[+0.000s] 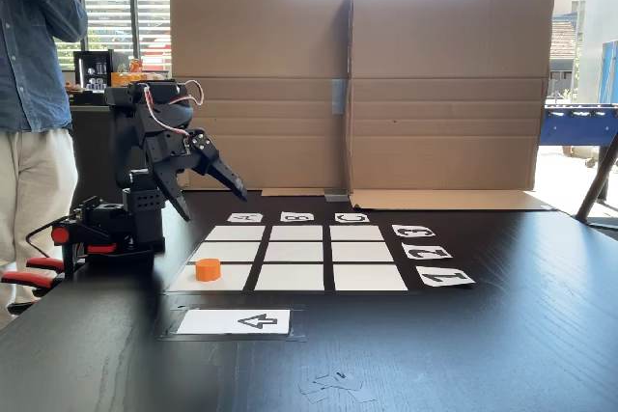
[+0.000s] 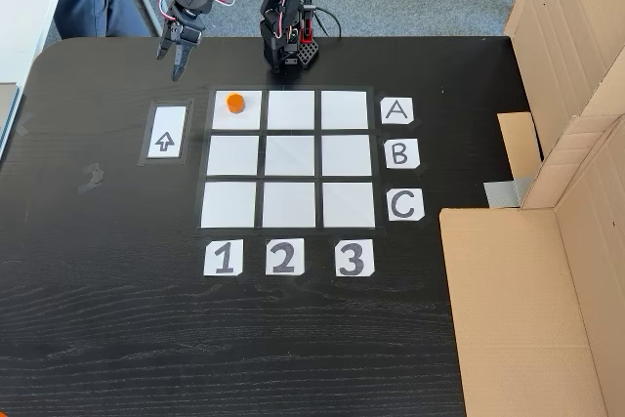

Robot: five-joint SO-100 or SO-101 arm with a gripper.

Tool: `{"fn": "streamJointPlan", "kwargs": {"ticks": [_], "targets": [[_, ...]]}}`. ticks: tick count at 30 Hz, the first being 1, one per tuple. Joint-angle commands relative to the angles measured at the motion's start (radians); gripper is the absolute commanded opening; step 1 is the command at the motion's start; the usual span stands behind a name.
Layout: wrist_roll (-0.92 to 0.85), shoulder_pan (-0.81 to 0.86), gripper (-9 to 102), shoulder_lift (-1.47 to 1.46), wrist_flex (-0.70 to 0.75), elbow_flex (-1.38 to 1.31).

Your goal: Pick up the round, orange token and place it in the grid on square A1.

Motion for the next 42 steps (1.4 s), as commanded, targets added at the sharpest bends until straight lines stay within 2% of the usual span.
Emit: {"fn": "streamJointPlan", "kwargs": {"ticks": [1, 14, 28, 42], "targets": [[0.003, 0.060, 38, 0.080, 0.003, -0.044], [0.005, 0.344, 38, 0.235, 0.026, -0.002], [0.005, 0.595, 38, 0.518, 0.025, 0.244], [0.018, 0.673, 38, 0.818, -0.002, 0.637]]}}
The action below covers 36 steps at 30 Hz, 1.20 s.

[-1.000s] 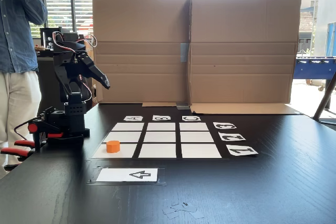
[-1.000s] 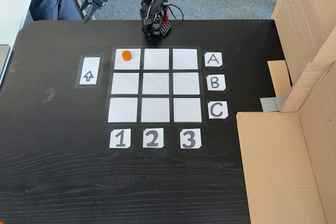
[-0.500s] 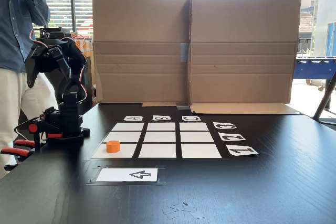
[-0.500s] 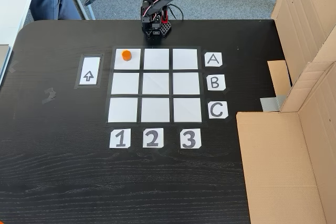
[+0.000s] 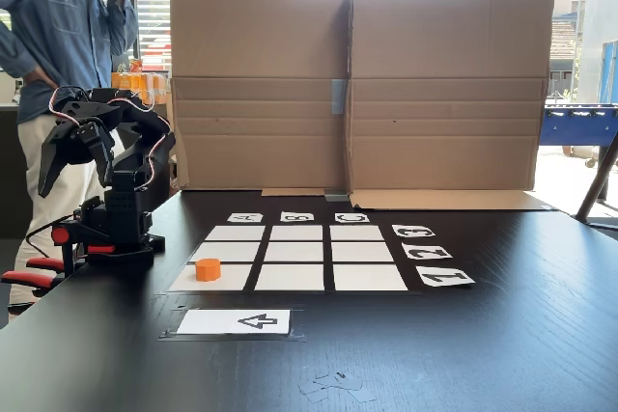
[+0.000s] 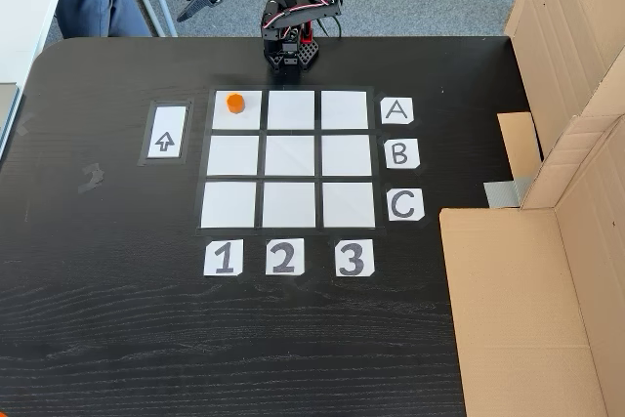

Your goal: Pick up the round, orange token and place it in the grid on square A1.

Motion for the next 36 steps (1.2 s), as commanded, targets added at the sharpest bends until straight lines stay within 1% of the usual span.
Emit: {"fn": "streamJointPlan", "kwargs": {"ticks": [1, 8, 11, 19, 26, 34, 36], "targets": [[0.002, 0.040, 38, 0.054, -0.029, 0.060], [0.000, 0.064, 37, 0.118, -0.158, 0.262], [0.000, 0.080, 37, 0.167, -0.184, 0.321], [-0.009, 0.097, 35, 0.229, -0.181, 0.423], [-0.025, 0.112, 25, 0.272, -0.173, 0.495], [-0.046, 0.135, 22, 0.305, -0.170, 0.540], [-0.046, 0.137, 21, 0.313, -0.150, 0.543]]}}
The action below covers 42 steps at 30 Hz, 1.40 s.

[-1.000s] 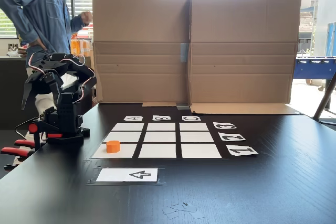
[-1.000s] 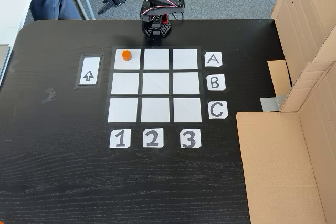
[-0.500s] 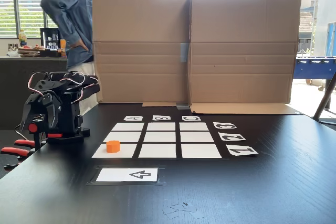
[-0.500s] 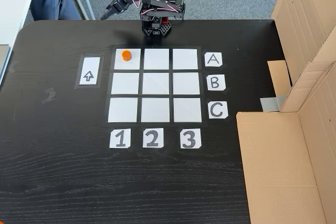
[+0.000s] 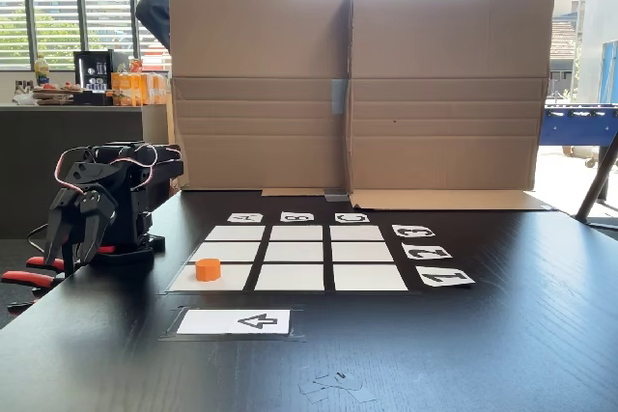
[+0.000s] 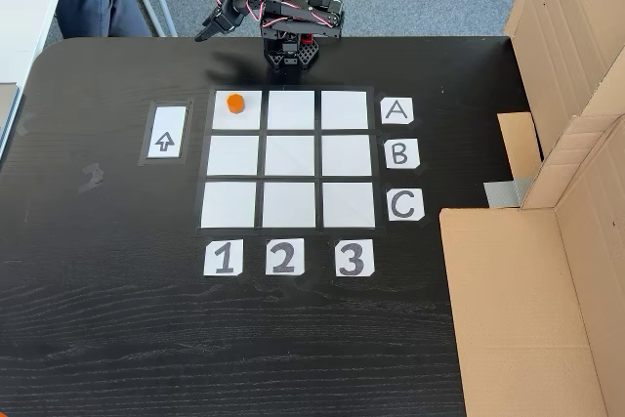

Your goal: Pick up the round, orange token and place it in the grid on square A1.

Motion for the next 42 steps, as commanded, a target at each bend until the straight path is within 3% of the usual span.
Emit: {"fn": "streamJointPlan", "kwargs": {"ticks": [1, 10, 42], "targets": [[-0.008, 0.049, 20, 0.018, 0.026, 0.002], [-0.008, 0.049, 12, 0.038, 0.078, 0.005], [-0.025, 0.040, 12, 0.187, 0.227, 0.006]]}}
